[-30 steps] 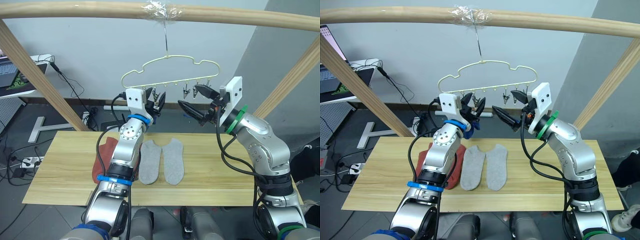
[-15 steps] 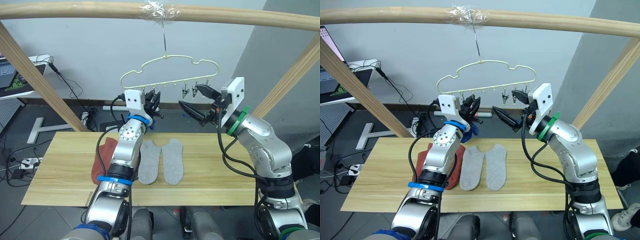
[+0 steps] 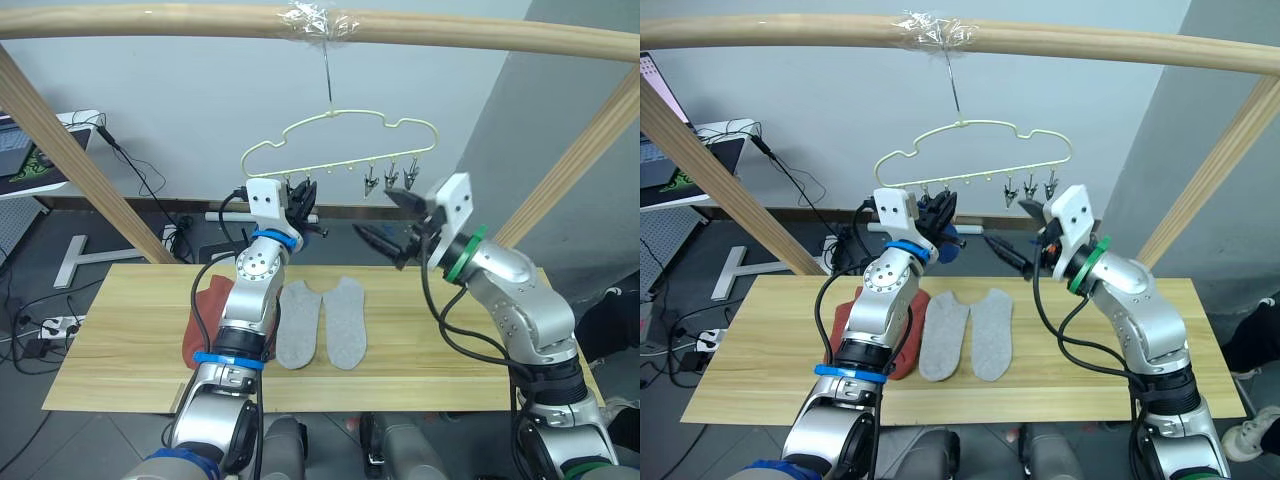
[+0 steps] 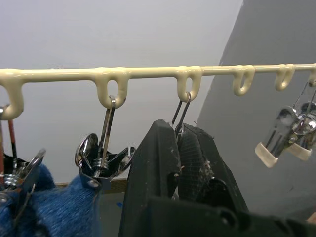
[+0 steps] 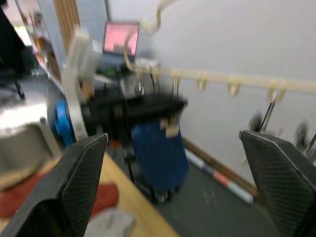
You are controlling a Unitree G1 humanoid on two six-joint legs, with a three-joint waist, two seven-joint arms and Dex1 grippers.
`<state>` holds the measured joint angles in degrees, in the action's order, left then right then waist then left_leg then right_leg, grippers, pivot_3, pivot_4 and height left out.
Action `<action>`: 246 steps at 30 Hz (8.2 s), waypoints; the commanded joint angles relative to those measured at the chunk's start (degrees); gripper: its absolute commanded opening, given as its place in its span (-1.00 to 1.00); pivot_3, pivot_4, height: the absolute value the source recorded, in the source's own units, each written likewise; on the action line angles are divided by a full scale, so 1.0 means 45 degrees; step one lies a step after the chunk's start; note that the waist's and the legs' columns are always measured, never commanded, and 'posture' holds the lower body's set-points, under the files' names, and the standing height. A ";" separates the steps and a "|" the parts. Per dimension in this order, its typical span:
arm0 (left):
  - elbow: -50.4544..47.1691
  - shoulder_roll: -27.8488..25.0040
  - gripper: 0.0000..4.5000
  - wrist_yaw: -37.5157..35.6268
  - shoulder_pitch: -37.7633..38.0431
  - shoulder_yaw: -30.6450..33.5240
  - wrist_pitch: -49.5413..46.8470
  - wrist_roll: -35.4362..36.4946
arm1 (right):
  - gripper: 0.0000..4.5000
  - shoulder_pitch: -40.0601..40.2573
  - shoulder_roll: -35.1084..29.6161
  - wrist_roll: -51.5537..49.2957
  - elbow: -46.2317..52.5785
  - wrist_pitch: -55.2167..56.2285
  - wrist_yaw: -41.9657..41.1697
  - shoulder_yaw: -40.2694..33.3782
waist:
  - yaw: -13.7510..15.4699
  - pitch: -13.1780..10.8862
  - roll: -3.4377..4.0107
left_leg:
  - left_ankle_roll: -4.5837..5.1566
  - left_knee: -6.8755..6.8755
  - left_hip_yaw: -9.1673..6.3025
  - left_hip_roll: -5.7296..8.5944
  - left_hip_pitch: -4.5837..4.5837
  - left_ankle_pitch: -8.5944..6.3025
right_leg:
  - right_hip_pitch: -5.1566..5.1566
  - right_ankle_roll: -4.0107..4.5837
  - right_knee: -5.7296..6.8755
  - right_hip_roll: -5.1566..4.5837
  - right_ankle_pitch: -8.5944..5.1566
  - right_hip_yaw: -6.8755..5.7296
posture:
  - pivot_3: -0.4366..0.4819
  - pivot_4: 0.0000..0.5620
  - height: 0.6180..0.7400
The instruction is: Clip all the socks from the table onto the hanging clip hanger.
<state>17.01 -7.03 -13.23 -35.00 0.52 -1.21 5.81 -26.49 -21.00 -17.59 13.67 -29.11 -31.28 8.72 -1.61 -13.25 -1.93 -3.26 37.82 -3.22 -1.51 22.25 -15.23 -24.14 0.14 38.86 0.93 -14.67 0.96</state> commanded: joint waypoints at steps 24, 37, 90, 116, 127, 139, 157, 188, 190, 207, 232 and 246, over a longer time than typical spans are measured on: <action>-0.2513 0.0065 -0.97 -0.0173 0.1027 0.0129 -0.1708 0.0311 | 1.00 -0.0974 0.3398 0.5301 -1.1129 0.3015 0.0645 0.3260 | 0.0026 -0.0005 0.0007 | 0.0000 0.0001 0.0009 -0.0008 -0.0032 0.0001 | 0.0009 0.0004 0.0019 -0.0003 0.0003 0.0007 | 0.07 -0.19 1.00; -0.2818 0.0049 -0.97 -0.0398 0.1238 0.0114 -0.2055 0.0466 | -0.69 -0.0210 0.2520 0.5835 -1.0793 0.4036 -0.0088 0.3321 | 0.0027 -0.0004 0.0008 | 0.0000 0.0001 0.0009 -0.0004 -0.0066 0.0001 | 0.0038 0.0001 0.0022 -0.0002 0.0000 0.0009 | 0.07 -0.19 1.00; -0.5733 -0.0076 -0.66 -0.1129 0.1741 0.2679 -1.0101 0.9602 | -1.00 -0.0505 0.0440 0.7099 -0.4359 0.9286 0.0423 0.2512 | 0.0041 -0.0007 0.0009 | -0.0012 0.0000 0.0018 -0.0004 -0.0049 0.0005 | 0.0024 -0.0001 0.0008 -0.0003 -0.0001 0.0021 | 0.04 -0.29 1.00; -0.9285 -0.4451 1.00 -0.1416 0.3998 0.3971 -1.2512 1.2587 | 0.72 0.1798 0.0927 0.3708 -0.2368 0.4925 -0.0683 0.0528 | 0.0398 -0.0011 0.0013 | -0.0010 -0.0009 -0.0004 -0.0009 -0.0042 0.0002 | 0.0019 0.0002 0.0005 -0.0010 -0.0002 0.0011 | 0.15 -0.29 1.00; -1.0312 -0.6742 1.00 -0.4199 0.5258 0.2564 -0.9418 0.9275 | 0.91 0.1531 0.3721 0.2438 0.0941 0.0081 0.3403 -0.1632 | 0.0318 -0.0022 0.0038 | -0.0022 -0.0028 0.0005 -0.0029 -0.0057 0.0006 | -0.0003 0.0025 0.0024 0.0010 -0.0012 0.0012 | 0.06 -0.31 1.00; -0.9457 -0.6715 1.00 -0.5381 0.4688 0.1995 -0.7602 0.7687 | 0.16 0.0171 0.4154 0.2658 -0.0187 0.0618 0.4241 -0.1375 | 0.0328 -0.0023 0.0041 | -0.0014 -0.0033 0.0018 -0.0027 0.0030 0.0003 | -0.0056 0.0023 -0.0018 0.0002 -0.0011 0.0010 | 0.07 -0.35 1.00; -1.0421 -0.6519 1.00 -0.4731 0.4529 0.2676 -0.8122 0.8449 | -0.25 -0.2003 0.5009 0.2768 -0.3043 0.1287 0.5605 -0.1604 | 0.0344 -0.0021 0.0040 | -0.0012 -0.0026 0.0009 -0.0026 0.0030 0.0004 | -0.0056 0.0035 0.0006 0.0001 -0.0004 0.0003 | 0.16 -0.38 1.00; -1.0811 -0.6611 1.00 -0.3867 0.2669 0.2686 -0.8990 0.9615 | -0.25 -0.3611 0.5445 0.2832 -0.5071 0.2590 0.6052 -0.1521 | 0.0370 -0.0017 0.0037 | -0.0011 -0.0005 -0.0006 -0.0023 0.0038 0.0005 | -0.0055 0.0083 0.0023 -0.0001 0.0026 -0.0011 | 0.20 -0.34 1.00; -1.0843 -0.6608 1.00 -0.3854 0.2650 0.2677 -0.9005 0.9656 | -0.25 -0.3667 0.5421 0.2861 -0.5127 0.2637 0.6092 -0.1546 | 0.0370 -0.0017 0.0037 | -0.0011 -0.0006 -0.0005 -0.0022 0.0037 0.0005 | -0.0055 0.0083 0.0023 -0.0001 0.0026 -0.0010 | 0.20 -0.33 1.00; -1.0935 -0.6654 1.00 -0.3679 0.2561 0.2705 -0.9070 0.9881 | -0.42 -0.3730 0.5296 0.2788 -0.5291 0.2904 0.6024 -0.1545 | 0.0371 -0.0018 0.0038 | -0.0010 -0.0006 -0.0005 -0.0022 0.0038 0.0005 | -0.0055 0.0086 0.0023 -0.0001 0.0028 -0.0008 | 0.21 -0.30 1.00; -0.2728 -0.3496 1.00 -0.2562 0.4934 -0.2624 -0.3245 0.1246 | -0.99 -0.3348 0.3952 0.2042 -0.4141 0.1114 0.3990 -0.1511 | 0.0382 -0.0044 0.0085 | -0.0003 -0.0005 0.0001 -0.0021 0.0029 0.0005 | -0.0053 0.0087 0.0023 -0.0001 0.0027 -0.0005 | 0.05 -0.20 1.00; 0.1609 -0.2457 0.45 -0.4434 0.3703 -0.3491 -0.2377 -0.0652 | -1.00 -0.3147 0.3983 0.2019 -0.3552 0.0307 0.4292 -0.1694 | 0.0238 -0.0046 0.0088 | 0.0006 -0.0002 0.0010 -0.0015 0.0035 0.0001 | -0.0051 0.0056 0.0024 -0.0005 0.0014 -0.0003 | -0.03 -0.18 1.00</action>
<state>24.57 -18.19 -31.29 -19.27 -14.40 -10.88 3.04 -41.02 -2.85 -7.99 -4.42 -27.16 -12.36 1.82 -0.54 -13.46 -1.53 -3.23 37.81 -3.18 -1.57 22.40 -15.23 -24.36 0.39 38.96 0.91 -14.61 0.95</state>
